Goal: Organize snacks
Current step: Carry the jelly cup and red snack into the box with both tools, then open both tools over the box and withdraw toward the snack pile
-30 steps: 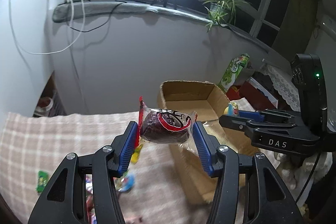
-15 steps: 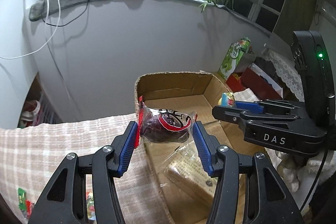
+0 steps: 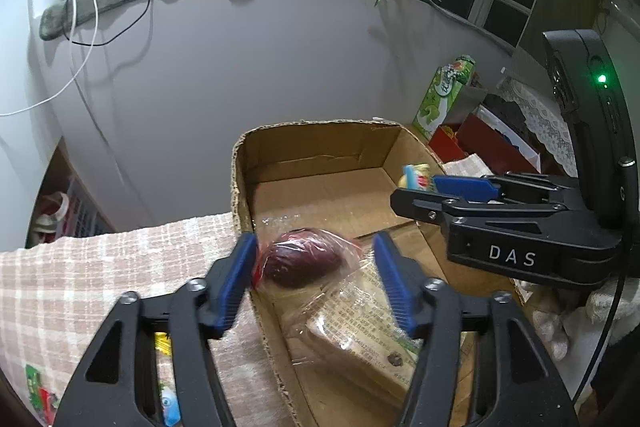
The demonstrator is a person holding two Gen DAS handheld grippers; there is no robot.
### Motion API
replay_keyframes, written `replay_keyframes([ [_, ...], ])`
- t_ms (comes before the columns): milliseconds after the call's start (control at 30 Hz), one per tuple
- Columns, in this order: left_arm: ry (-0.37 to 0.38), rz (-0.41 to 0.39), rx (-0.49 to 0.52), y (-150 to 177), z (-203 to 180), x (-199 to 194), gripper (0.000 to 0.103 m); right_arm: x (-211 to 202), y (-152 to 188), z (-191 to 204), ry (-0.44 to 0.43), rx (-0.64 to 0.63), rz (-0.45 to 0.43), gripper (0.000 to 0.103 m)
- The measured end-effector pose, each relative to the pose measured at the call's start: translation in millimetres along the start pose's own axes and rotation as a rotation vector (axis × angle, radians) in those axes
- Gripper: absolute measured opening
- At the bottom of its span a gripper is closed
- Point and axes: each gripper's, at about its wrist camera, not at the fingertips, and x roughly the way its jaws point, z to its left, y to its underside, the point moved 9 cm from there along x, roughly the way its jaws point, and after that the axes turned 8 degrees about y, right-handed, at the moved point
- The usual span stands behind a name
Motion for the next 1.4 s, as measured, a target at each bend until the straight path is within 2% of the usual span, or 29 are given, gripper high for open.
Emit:
replay_keyframes([
  [33,-0.001,-0.002,0.001,-1,-1,0,0.07,-2,-1,0,0.005,0.0,-0.005,0.068],
  [600,-0.002,-0.024,-0.002,-1,-3,-16,0.07,-28,3,7,-0.001,-0.001,-0.03,0.069],
  [1033,-0.003,-0.077,-0.04,14,7,-72,0.07,-80,20,44,-0.051,-0.042,-0.085,0.069],
  [1400,-0.035,-0.15,-0.094,36,37,-144,0.071,-118,44,99,-0.141,-0.124,-0.117,0.069],
])
